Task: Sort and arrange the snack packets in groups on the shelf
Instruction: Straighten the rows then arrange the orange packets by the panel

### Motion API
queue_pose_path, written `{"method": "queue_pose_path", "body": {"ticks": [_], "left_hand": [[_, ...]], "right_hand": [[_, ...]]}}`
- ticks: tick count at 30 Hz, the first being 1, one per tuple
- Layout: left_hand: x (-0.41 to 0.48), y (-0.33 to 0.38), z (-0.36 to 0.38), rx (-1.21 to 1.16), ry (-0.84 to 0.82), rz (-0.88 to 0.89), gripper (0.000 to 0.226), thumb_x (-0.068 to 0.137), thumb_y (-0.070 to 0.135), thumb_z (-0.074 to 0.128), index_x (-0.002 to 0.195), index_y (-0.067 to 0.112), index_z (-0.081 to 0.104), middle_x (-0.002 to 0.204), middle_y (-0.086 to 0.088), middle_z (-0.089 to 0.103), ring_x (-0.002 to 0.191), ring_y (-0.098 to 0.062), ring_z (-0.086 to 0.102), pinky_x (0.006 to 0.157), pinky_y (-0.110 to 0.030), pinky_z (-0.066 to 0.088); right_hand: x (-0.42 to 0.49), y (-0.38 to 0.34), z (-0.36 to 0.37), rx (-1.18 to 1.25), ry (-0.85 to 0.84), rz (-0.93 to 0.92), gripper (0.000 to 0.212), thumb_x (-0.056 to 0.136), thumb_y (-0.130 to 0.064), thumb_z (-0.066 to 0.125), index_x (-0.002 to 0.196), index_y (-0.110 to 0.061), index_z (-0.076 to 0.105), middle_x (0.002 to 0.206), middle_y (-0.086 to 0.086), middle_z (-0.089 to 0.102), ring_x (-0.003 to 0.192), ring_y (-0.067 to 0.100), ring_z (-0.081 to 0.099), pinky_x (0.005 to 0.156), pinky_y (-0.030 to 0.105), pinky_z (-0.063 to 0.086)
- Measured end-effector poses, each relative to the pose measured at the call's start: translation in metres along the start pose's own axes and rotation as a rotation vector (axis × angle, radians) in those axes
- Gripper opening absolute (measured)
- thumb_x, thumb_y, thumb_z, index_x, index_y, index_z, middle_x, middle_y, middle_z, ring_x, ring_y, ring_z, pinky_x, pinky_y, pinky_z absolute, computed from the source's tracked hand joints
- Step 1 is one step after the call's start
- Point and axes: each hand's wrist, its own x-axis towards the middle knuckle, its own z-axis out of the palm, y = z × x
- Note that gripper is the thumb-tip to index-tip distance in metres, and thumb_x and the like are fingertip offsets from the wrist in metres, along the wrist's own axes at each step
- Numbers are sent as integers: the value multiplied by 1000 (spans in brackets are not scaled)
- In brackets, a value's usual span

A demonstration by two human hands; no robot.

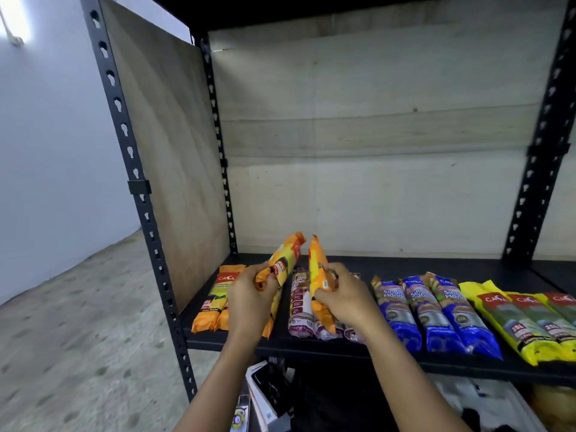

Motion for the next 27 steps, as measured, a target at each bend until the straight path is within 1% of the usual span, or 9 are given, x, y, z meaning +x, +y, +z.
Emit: {"method": "queue_pose_path", "body": {"ticks": [2,5,8,11,14,18,21,25,27], "left_hand": [[7,-13,-18,-63,104,-115,15,89,24,67,104,25,67,85,9,67,67,-4,63,48,-15,43],[16,-40,-42,-126,201,-306,9,86,27,67,95,24,64,88,2,68,77,-13,64,61,-33,52],[20,-67,-58,-146,248,-425,10,85,33,66,91,26,63,86,1,68,79,-19,66,68,-45,59],[22,-83,-62,-150,249,-466,11,85,38,65,88,27,63,84,2,68,78,-20,67,69,-48,60],[25,-87,-56,-147,220,-458,9,87,35,65,89,27,64,84,1,68,78,-19,66,68,-45,60],[25,-84,-47,-119,203,-397,7,89,29,65,90,22,64,85,1,67,77,-12,62,59,-30,49],[26,-89,-46,-31,209,-337,8,88,24,66,85,18,61,84,0,64,75,-11,59,55,-24,39],[26,-100,-44,164,178,-200,8,89,19,62,94,13,60,95,1,57,86,-16,55,63,-22,39],[29,-110,-45,305,173,-65,17,91,16,61,107,12,62,101,-5,57,95,-21,53,73,-29,44]], "right_hand": [[2,-8,18,232,-40,28,54,89,-19,65,136,-33,45,101,-10,68,79,10,70,75,33,60],[9,-20,51,511,-167,133,56,87,-11,63,136,-33,46,105,0,69,88,19,72,84,41,61],[20,-34,79,547,-265,174,55,90,-8,57,134,-36,43,108,4,65,94,26,70,86,52,58],[28,-46,94,574,-343,203,56,93,-5,52,131,-44,42,108,3,66,89,25,72,76,46,62],[41,-52,102,462,-341,160,50,94,-15,46,128,-52,53,119,-1,65,95,25,72,82,48,61],[57,-54,107,361,-297,138,37,94,-21,43,110,-40,71,121,-3,66,106,30,66,85,39,55],[63,-51,115,364,-290,156,32,87,-29,51,110,-39,71,126,-5,63,111,17,59,96,40,52],[60,-43,123,86,-259,-27,33,94,-40,55,125,-33,63,120,-12,60,98,6,53,74,20,45],[61,-38,127,-28,-215,-113,40,90,-58,57,121,-34,63,125,-9,62,104,9,53,76,23,45]]}}
